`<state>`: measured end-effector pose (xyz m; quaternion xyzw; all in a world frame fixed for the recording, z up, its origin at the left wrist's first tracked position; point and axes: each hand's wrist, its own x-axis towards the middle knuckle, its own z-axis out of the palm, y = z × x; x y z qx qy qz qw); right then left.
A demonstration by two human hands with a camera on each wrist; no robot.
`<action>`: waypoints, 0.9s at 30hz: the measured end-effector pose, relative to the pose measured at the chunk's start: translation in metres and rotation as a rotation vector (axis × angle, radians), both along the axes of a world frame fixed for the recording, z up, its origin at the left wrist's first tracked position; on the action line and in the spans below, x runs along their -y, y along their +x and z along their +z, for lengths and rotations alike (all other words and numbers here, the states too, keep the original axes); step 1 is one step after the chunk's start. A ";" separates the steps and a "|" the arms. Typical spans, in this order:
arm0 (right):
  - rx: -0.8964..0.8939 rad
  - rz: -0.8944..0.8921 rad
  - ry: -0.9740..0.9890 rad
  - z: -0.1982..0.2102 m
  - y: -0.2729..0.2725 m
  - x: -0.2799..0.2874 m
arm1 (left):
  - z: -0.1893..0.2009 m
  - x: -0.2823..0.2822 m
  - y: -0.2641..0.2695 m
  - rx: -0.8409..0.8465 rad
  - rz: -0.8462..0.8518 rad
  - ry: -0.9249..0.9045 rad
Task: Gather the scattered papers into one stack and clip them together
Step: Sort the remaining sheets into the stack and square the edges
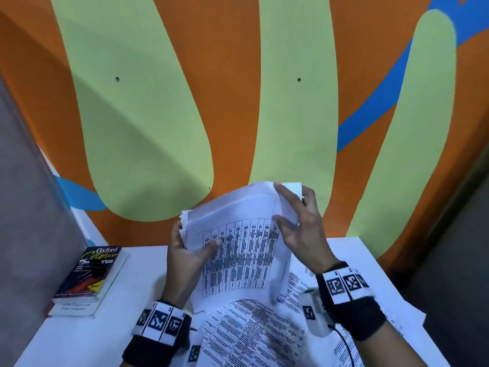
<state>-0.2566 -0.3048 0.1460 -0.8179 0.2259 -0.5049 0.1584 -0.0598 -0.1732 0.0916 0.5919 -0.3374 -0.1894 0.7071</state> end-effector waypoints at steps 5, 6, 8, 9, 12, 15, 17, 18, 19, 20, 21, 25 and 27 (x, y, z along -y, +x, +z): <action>0.016 0.058 0.053 0.002 -0.001 -0.001 | 0.002 0.003 0.002 -0.010 -0.012 0.014; -0.002 0.063 0.056 0.004 -0.001 -0.001 | 0.003 0.002 0.003 -0.008 -0.016 0.022; -0.014 0.062 0.014 0.007 -0.003 0.002 | 0.005 0.002 0.002 0.001 -0.030 0.011; -0.003 0.063 -0.004 0.008 -0.003 0.002 | 0.006 0.001 0.001 0.004 -0.036 0.002; 0.077 0.106 0.142 0.003 -0.005 0.002 | 0.006 0.000 0.000 0.030 -0.036 0.018; 0.181 0.203 0.579 -0.015 -0.003 -0.004 | 0.005 0.001 0.000 0.049 -0.007 0.037; 0.148 0.145 0.620 -0.026 0.002 -0.009 | 0.008 0.004 -0.003 0.011 0.022 0.022; 0.141 0.111 0.594 -0.023 0.004 -0.014 | 0.012 0.006 -0.004 -0.002 0.037 0.007; 0.149 0.096 0.543 -0.018 0.006 -0.018 | 0.016 0.007 -0.004 -0.009 0.031 -0.011; 0.169 0.090 0.490 -0.013 0.008 -0.020 | 0.023 0.007 -0.004 -0.003 0.035 -0.039; 0.203 0.106 0.464 -0.008 0.007 -0.023 | 0.027 0.007 -0.003 0.010 0.018 -0.066; 0.179 0.176 0.559 -0.013 -0.001 -0.020 | 0.029 0.002 0.001 0.041 0.002 -0.073; 0.070 0.170 0.666 -0.033 -0.003 -0.020 | 0.016 -0.001 -0.001 0.020 -0.023 -0.003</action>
